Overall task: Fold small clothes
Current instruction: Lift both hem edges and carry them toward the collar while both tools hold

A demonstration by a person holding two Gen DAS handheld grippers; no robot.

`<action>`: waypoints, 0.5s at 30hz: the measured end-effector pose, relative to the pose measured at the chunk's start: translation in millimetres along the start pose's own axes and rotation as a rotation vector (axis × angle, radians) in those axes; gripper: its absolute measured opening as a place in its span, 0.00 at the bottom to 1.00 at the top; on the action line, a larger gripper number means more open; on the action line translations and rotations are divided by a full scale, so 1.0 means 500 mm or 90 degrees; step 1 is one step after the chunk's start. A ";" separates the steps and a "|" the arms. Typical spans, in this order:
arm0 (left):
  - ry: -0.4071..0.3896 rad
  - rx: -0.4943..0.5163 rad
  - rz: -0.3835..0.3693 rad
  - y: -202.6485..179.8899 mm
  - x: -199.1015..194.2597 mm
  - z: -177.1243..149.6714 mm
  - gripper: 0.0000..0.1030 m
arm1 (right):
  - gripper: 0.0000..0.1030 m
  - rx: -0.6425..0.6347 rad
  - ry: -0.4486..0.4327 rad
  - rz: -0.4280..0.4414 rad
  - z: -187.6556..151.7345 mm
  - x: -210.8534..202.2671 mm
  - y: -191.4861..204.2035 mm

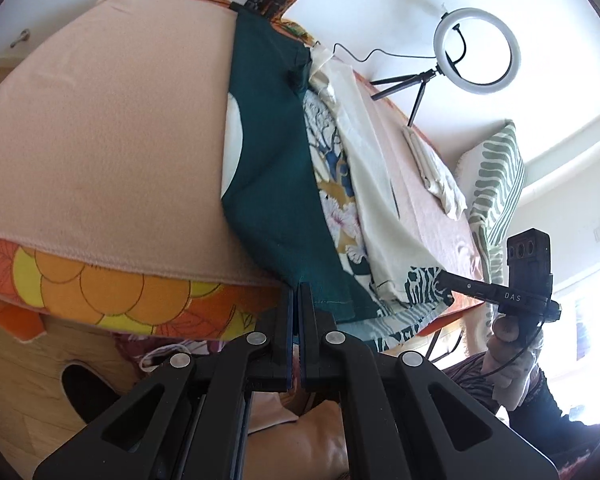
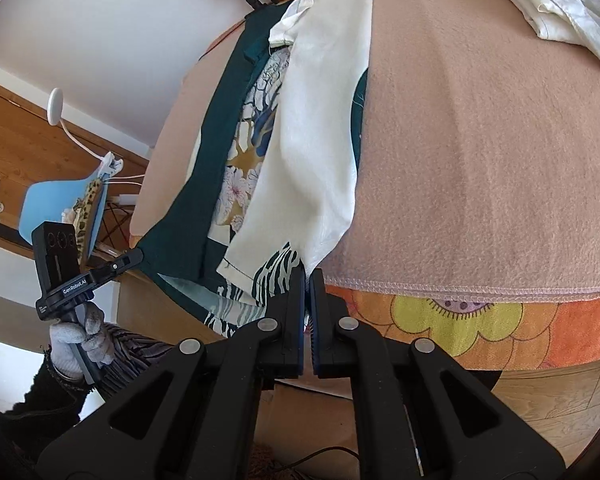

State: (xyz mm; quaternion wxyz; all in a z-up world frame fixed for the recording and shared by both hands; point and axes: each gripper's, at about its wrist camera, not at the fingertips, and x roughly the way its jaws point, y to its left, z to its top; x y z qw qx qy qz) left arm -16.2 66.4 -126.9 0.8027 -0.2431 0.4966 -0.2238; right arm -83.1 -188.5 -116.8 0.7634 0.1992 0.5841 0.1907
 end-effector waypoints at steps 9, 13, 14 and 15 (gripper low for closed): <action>-0.048 0.040 -0.005 -0.025 0.034 0.154 0.00 | 0.03 0.020 -0.051 0.019 0.148 0.004 0.000; -0.039 0.046 0.015 -0.012 0.081 0.215 0.00 | 0.03 0.034 -0.044 0.005 0.222 0.046 -0.018; -0.037 0.048 0.020 -0.007 0.093 0.227 0.00 | 0.03 0.039 -0.041 0.002 0.238 0.058 -0.023; -0.034 0.049 0.024 -0.001 0.104 0.239 0.00 | 0.03 0.045 -0.038 -0.001 0.252 0.071 -0.029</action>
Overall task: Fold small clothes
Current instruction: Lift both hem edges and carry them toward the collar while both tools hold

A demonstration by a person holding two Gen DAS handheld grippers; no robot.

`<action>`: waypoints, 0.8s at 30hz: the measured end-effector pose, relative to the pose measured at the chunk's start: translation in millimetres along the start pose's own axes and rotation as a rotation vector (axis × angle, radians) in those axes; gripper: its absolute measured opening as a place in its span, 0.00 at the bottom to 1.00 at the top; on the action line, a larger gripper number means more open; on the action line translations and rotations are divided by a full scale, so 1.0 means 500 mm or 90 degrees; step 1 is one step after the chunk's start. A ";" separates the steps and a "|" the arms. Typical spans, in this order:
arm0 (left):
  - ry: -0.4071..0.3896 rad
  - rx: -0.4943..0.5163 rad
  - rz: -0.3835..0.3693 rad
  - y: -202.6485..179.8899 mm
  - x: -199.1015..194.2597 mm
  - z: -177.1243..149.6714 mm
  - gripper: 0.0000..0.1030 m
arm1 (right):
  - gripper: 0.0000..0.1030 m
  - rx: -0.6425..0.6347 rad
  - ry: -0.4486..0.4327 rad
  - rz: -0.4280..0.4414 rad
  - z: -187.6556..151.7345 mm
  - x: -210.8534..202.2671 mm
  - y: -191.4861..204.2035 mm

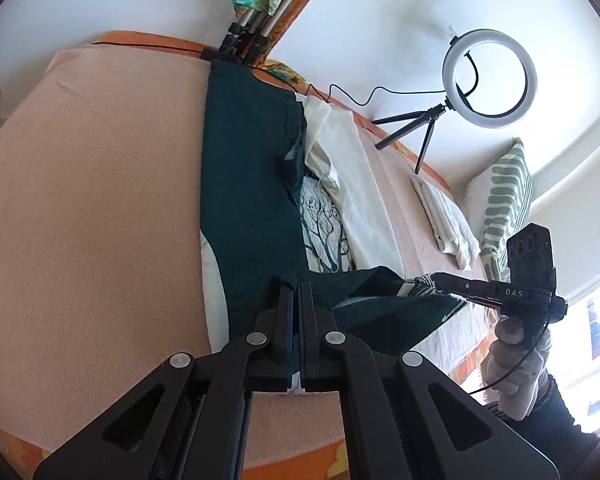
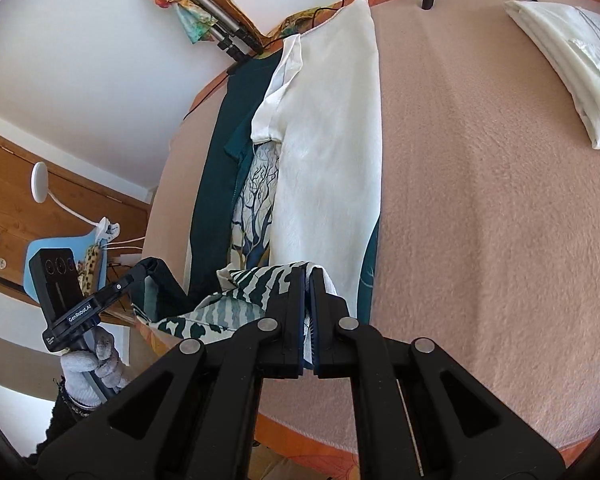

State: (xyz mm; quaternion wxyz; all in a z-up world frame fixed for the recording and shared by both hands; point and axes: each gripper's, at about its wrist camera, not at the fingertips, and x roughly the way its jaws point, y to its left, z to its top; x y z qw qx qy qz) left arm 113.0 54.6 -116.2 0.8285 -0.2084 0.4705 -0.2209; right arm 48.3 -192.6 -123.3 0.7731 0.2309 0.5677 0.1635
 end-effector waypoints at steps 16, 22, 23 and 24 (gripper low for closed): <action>-0.019 0.008 0.052 0.053 0.046 0.061 0.21 | 0.56 0.042 0.005 0.019 0.072 0.048 -0.070; -0.039 0.063 0.075 0.037 0.025 0.049 0.22 | 0.60 -0.040 -0.078 -0.022 0.066 -0.029 -0.035; -0.037 0.064 0.079 0.036 0.028 0.046 0.22 | 0.60 -0.052 -0.082 -0.035 0.062 -0.030 -0.029; -0.035 0.065 0.082 0.036 0.031 0.044 0.22 | 0.60 -0.066 -0.083 -0.051 0.058 -0.029 -0.023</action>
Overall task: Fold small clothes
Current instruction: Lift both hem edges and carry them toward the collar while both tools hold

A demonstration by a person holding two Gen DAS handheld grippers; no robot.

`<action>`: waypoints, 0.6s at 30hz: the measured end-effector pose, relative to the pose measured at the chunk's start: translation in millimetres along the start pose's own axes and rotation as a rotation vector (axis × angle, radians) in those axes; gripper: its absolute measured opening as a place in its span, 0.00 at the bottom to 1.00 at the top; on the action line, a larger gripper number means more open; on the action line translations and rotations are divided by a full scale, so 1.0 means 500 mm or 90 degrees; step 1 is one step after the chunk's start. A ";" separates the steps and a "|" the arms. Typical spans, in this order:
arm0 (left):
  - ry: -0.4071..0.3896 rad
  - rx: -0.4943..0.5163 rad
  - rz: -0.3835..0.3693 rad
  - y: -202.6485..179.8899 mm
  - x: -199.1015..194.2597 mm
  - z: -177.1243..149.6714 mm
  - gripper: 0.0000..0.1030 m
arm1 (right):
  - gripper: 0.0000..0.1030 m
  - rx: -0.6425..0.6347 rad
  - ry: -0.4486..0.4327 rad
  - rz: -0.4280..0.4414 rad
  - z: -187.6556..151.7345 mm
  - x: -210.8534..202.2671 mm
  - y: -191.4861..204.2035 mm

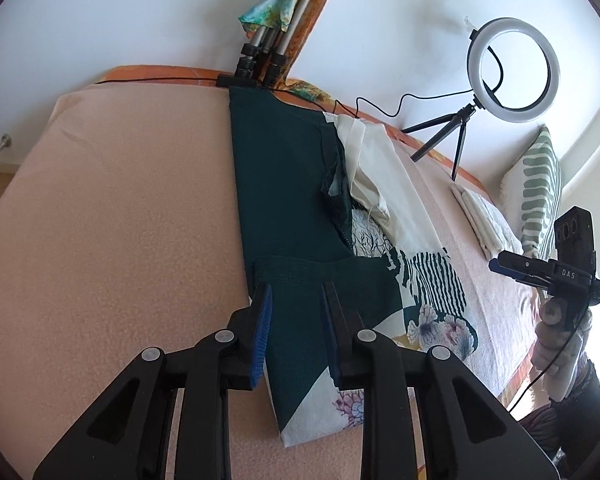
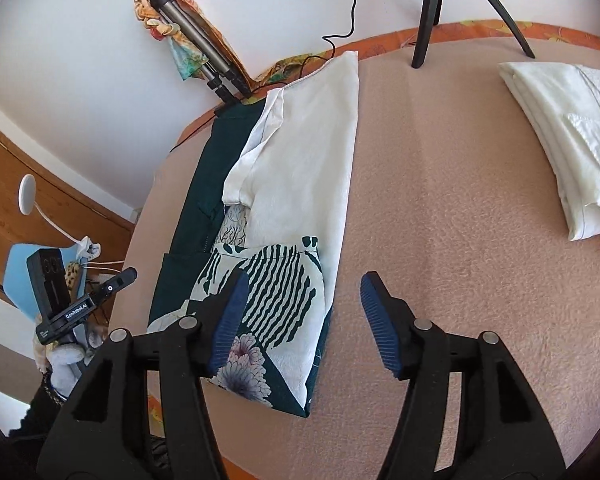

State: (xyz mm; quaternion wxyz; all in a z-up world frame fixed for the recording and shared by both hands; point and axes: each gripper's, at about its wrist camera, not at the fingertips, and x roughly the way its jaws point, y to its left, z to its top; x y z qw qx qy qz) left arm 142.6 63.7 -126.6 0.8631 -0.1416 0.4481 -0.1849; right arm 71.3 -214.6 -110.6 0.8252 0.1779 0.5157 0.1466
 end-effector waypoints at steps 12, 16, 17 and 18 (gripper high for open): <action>-0.016 0.043 0.027 -0.003 0.025 0.091 0.41 | 0.56 -0.118 -0.055 -0.108 0.047 0.016 0.032; -0.007 0.046 0.028 0.016 0.058 0.153 0.43 | 0.56 -0.146 -0.035 -0.114 0.114 0.039 0.025; -0.005 0.044 0.025 0.023 0.068 0.170 0.43 | 0.56 -0.151 -0.036 -0.119 0.133 0.045 0.021; -0.006 0.041 0.019 0.029 0.079 0.185 0.43 | 0.56 -0.153 -0.036 -0.121 0.153 0.052 0.016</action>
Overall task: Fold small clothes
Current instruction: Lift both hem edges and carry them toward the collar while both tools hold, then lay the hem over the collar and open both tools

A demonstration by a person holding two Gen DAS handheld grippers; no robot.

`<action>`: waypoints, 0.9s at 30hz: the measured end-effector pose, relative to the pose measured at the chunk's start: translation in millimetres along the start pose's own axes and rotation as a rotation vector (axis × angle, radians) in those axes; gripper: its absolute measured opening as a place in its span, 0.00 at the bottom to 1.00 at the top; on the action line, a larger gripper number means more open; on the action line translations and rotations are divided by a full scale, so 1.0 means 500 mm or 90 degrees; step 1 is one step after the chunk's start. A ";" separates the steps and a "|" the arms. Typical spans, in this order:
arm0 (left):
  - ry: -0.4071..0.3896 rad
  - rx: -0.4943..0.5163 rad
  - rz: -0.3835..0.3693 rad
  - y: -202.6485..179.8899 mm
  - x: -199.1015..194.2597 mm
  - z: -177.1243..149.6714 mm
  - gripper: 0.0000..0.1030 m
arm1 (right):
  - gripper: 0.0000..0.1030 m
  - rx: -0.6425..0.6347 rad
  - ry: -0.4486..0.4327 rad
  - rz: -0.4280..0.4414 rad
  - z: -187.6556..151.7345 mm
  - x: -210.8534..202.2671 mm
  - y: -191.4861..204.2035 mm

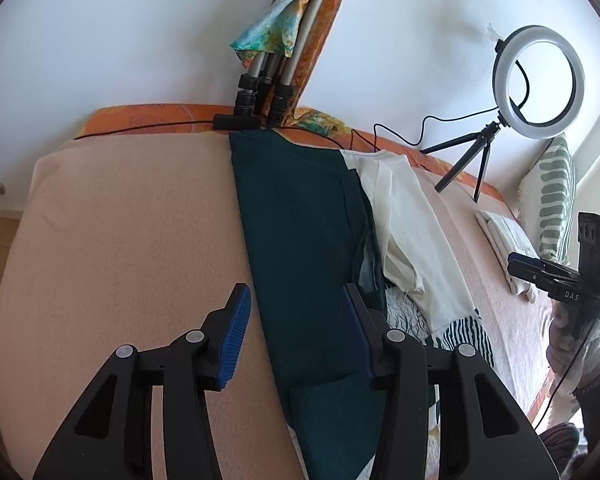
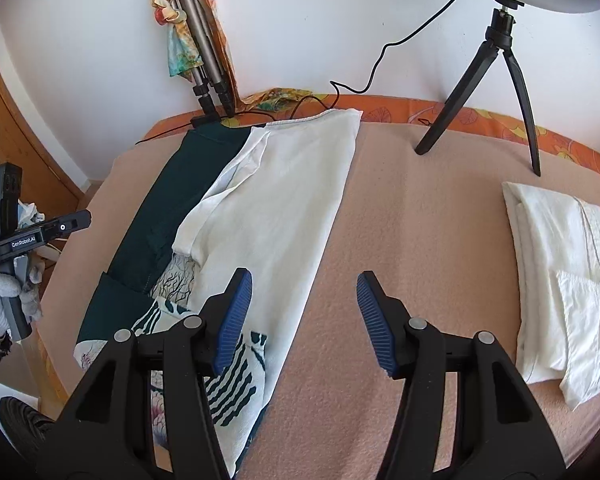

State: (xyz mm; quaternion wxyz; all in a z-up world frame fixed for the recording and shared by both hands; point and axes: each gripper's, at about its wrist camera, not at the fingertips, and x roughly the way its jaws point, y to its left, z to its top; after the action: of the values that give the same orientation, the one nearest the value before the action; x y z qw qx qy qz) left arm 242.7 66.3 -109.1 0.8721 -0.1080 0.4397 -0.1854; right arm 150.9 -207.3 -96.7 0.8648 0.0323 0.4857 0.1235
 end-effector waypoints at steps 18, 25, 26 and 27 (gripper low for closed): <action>0.020 -0.069 -0.029 0.125 0.237 0.176 0.44 | 0.56 0.027 0.034 0.012 0.237 0.285 -0.125; 0.003 -0.049 -0.025 0.130 0.276 0.219 0.44 | 0.55 0.029 0.034 0.006 0.274 0.355 -0.143; 0.004 -0.049 -0.031 0.132 0.281 0.226 0.44 | 0.55 0.028 0.028 0.009 0.278 0.357 -0.142; 0.006 -0.045 -0.031 0.131 0.285 0.229 0.44 | 0.55 0.031 0.024 0.016 0.282 0.361 -0.142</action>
State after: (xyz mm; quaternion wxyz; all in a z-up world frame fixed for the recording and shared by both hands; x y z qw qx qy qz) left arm 427.9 68.8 -168.2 0.8610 -0.1484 0.4473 -0.1912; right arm 373.2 -222.5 -185.4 0.8526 0.0570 0.5046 0.1231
